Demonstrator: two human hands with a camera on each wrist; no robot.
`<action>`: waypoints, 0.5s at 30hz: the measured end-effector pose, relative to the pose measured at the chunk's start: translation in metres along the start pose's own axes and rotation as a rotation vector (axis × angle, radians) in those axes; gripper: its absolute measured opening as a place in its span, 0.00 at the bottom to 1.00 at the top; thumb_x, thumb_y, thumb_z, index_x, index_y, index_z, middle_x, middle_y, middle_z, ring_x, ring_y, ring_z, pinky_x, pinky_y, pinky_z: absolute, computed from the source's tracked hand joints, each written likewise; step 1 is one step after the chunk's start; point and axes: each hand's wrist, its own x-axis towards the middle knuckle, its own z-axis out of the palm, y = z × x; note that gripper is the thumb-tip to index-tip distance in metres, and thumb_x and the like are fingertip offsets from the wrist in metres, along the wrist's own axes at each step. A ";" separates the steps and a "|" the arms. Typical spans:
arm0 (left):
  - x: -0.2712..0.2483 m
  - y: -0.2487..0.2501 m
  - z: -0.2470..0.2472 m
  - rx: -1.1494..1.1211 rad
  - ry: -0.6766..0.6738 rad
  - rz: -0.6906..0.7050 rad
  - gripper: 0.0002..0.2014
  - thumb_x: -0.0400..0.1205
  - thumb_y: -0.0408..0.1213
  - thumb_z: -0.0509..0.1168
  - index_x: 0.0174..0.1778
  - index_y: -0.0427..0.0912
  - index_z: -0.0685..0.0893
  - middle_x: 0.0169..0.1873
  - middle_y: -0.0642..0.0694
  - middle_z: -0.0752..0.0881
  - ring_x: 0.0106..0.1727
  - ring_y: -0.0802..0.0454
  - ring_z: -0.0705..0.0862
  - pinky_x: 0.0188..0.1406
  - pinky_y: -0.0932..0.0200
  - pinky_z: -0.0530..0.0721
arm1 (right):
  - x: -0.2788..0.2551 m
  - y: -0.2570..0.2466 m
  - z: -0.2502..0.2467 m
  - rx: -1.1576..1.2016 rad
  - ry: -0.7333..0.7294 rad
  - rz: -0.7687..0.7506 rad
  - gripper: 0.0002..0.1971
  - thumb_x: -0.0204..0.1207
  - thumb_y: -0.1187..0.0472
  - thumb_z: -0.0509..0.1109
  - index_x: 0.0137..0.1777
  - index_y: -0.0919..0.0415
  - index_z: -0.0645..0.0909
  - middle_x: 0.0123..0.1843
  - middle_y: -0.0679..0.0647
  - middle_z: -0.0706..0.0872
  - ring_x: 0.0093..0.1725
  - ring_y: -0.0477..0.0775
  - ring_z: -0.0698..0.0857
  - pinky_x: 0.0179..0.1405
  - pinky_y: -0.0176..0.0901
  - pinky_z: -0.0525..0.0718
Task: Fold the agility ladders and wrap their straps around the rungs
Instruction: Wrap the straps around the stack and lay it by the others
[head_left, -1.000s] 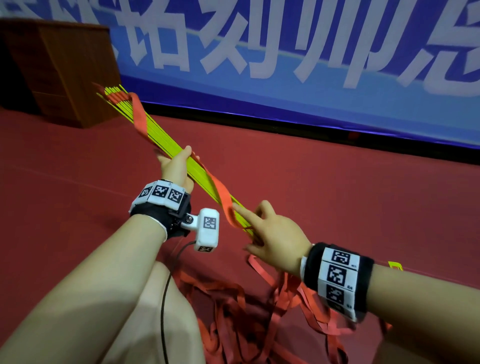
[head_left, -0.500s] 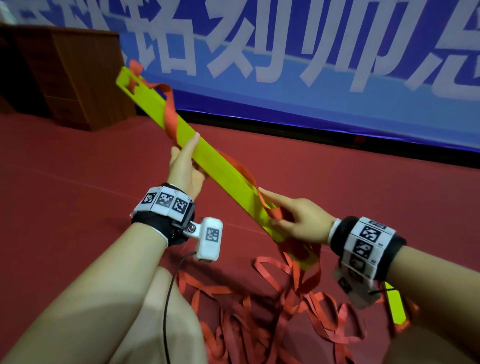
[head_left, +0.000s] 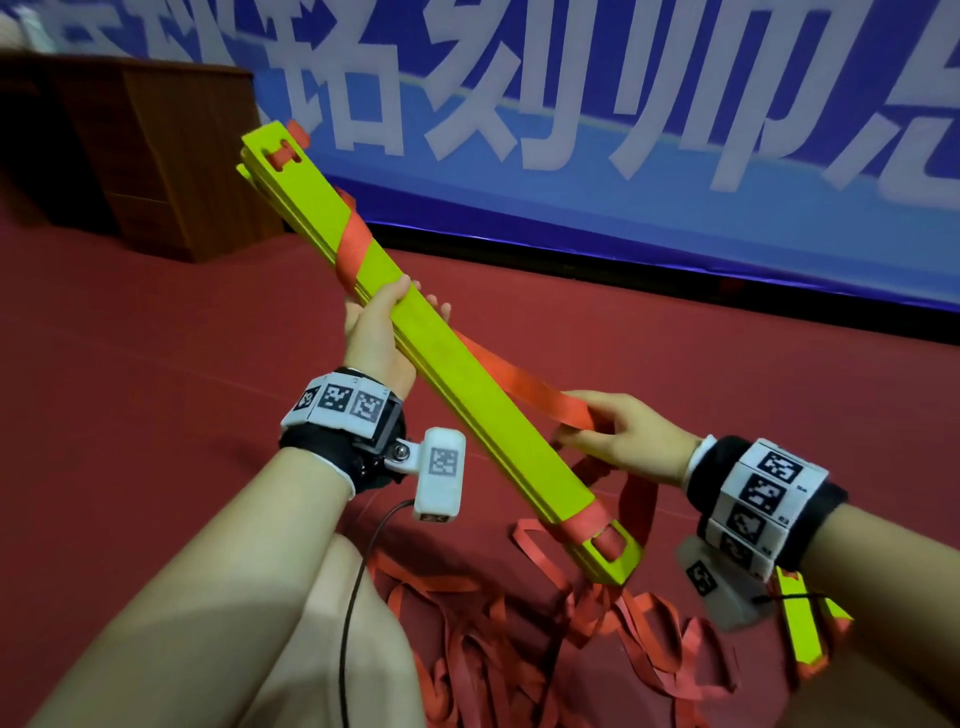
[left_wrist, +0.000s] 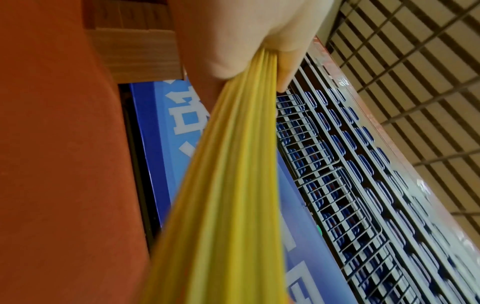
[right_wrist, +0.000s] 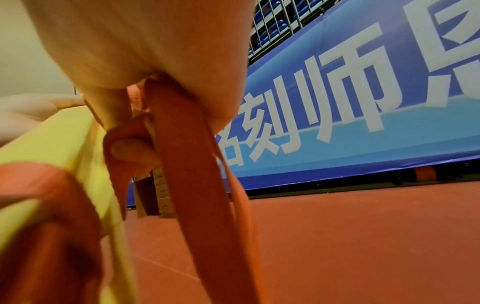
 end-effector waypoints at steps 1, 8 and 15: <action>0.000 -0.001 0.000 0.033 0.040 0.035 0.16 0.82 0.25 0.65 0.63 0.40 0.73 0.34 0.42 0.82 0.31 0.47 0.84 0.36 0.50 0.88 | 0.000 0.002 -0.001 -0.028 0.021 0.004 0.12 0.79 0.69 0.69 0.53 0.49 0.82 0.38 0.43 0.87 0.31 0.42 0.80 0.32 0.35 0.80; 0.006 0.000 -0.006 0.213 0.202 0.210 0.40 0.83 0.30 0.67 0.85 0.53 0.51 0.53 0.36 0.84 0.35 0.47 0.84 0.32 0.54 0.88 | 0.004 0.003 0.010 -0.200 0.096 0.056 0.05 0.79 0.57 0.71 0.45 0.58 0.85 0.34 0.47 0.85 0.28 0.43 0.79 0.32 0.34 0.75; 0.003 -0.006 -0.005 0.308 0.181 0.174 0.31 0.88 0.43 0.53 0.83 0.67 0.44 0.79 0.42 0.69 0.61 0.32 0.82 0.30 0.51 0.87 | -0.010 -0.012 0.058 -0.479 0.074 0.035 0.38 0.68 0.31 0.69 0.77 0.44 0.68 0.44 0.46 0.84 0.52 0.53 0.86 0.44 0.41 0.73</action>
